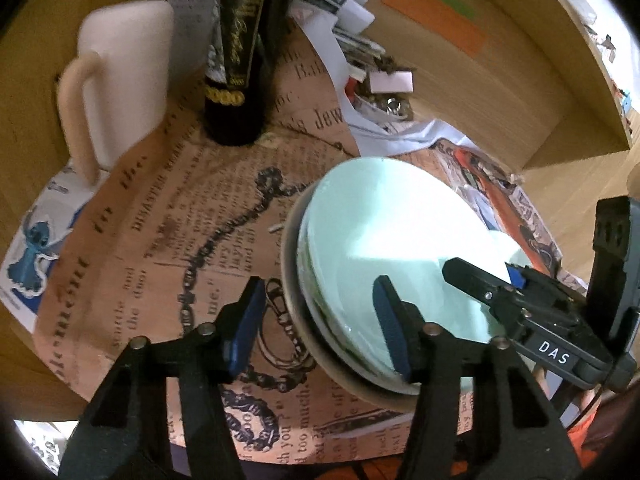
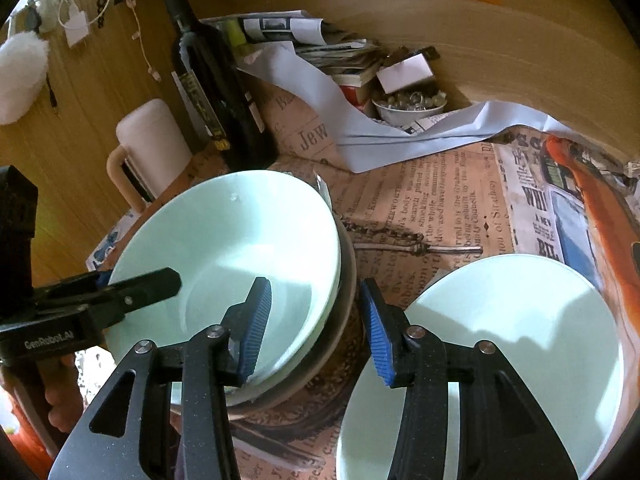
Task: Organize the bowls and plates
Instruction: 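Open both tools and close them on the rim of the bowl stack, then lift the bowl stack and carry it over the mint green plate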
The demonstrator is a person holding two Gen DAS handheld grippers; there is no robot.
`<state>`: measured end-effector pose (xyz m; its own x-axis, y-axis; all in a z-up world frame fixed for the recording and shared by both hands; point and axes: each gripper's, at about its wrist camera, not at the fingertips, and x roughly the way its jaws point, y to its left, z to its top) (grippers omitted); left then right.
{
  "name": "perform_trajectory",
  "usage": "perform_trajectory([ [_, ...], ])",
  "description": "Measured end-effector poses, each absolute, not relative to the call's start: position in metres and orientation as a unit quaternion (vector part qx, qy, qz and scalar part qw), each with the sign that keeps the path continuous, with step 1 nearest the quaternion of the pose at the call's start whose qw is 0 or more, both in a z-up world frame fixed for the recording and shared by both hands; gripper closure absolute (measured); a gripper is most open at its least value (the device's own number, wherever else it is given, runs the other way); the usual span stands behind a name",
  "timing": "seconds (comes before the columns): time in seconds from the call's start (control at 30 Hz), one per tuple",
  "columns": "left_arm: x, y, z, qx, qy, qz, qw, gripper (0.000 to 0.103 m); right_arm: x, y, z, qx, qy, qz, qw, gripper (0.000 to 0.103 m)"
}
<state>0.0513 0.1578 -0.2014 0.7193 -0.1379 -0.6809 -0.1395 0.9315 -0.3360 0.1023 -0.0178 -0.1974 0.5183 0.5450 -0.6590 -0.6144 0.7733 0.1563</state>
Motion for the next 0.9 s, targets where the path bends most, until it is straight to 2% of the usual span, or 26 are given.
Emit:
perform_trajectory([
  [0.13,0.053,0.157,-0.201,-0.188,0.372,-0.008,0.909,0.062,0.103,-0.017,-0.197,-0.047,0.362,0.334,0.869,0.061],
  [0.33,0.05,0.153,-0.2,-0.18,0.36,0.003,0.915,0.064,0.103,-0.016,-0.201,-0.043,0.366,0.336,0.867,0.061],
  [0.57,0.048,0.149,-0.201,-0.174,0.346,0.02,0.922,0.065,0.102,-0.018,-0.2,-0.033,0.362,0.322,0.874,0.069],
  [0.9,0.046,0.14,-0.205,-0.158,0.337,0.059,0.926,0.065,0.103,-0.022,-0.199,0.009,0.36,0.326,0.874,0.07],
])
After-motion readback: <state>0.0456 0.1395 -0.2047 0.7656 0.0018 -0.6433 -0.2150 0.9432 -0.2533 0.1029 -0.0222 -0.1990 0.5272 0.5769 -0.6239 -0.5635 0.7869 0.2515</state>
